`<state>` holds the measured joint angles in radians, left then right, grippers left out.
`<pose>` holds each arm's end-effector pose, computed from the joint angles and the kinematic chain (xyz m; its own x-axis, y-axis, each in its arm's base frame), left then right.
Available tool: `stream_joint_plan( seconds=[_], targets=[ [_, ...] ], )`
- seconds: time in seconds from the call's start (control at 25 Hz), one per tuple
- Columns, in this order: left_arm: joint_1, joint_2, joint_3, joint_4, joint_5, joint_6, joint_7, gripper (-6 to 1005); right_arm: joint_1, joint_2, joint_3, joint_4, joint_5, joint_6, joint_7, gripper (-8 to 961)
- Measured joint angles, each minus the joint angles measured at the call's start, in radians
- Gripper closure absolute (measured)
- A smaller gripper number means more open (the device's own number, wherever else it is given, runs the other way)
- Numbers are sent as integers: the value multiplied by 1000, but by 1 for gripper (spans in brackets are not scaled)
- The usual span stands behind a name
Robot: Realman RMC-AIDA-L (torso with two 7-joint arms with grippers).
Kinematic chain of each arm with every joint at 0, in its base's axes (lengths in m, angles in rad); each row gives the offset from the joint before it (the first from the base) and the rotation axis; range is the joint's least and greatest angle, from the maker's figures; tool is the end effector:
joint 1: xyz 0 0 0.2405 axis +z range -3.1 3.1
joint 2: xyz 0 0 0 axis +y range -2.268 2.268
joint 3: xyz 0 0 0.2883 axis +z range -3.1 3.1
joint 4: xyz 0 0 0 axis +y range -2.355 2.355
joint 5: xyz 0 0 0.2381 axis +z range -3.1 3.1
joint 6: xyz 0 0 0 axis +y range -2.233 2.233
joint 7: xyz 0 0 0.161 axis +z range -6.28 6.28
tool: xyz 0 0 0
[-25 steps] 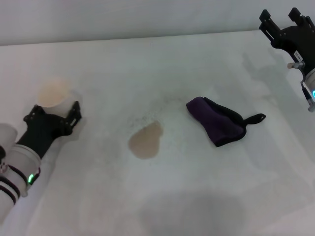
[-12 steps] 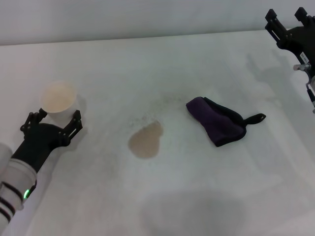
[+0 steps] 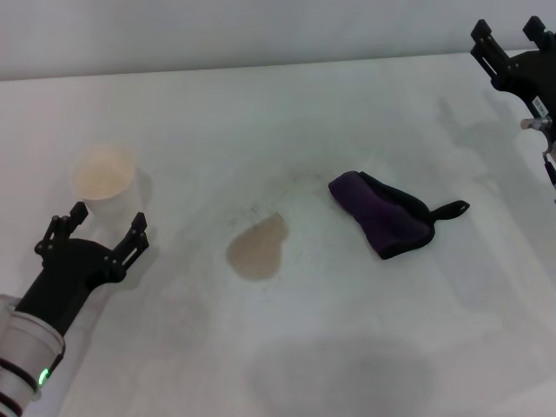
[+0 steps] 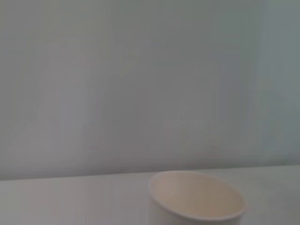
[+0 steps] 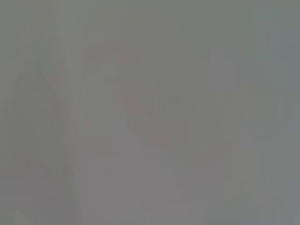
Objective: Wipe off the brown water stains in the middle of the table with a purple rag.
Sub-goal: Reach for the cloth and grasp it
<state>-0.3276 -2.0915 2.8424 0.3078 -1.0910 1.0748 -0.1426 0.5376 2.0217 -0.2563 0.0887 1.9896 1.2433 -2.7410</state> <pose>-0.3598 0.2981 -0.1408 0.6894 0.1987 0.6966 0.7088 -0.3835 -0.5921 0.3765 0.3920 -0.0137 0.5766 0.0547 -0.8152 -0.8023 -0.1502 -0.5776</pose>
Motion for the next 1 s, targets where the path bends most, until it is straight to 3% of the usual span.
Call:
stream_joint_plan(
  seconds=[0.44,0.68,0.84,0.96,1.0],
  targets=[
    [58,0,1,36,72,55,-5,109,-32,-7,3,-29,4,24,26,109],
    [110,0,2,40,82,212,-11,109,-36,-8,-35,-54,1,25,98,110],
    [138,2,-2,42,39,298,-51,109,-40,-9,-136,-105,1,23,203,110],
    [161,3,-11,39,-38,334,-100,109,-46,-11,-305,-185,0,-10,320,110],
    [168,4,-12,37,-71,341,-105,109,-46,-11,-305,-185,0,-10,320,110]
  ],
)
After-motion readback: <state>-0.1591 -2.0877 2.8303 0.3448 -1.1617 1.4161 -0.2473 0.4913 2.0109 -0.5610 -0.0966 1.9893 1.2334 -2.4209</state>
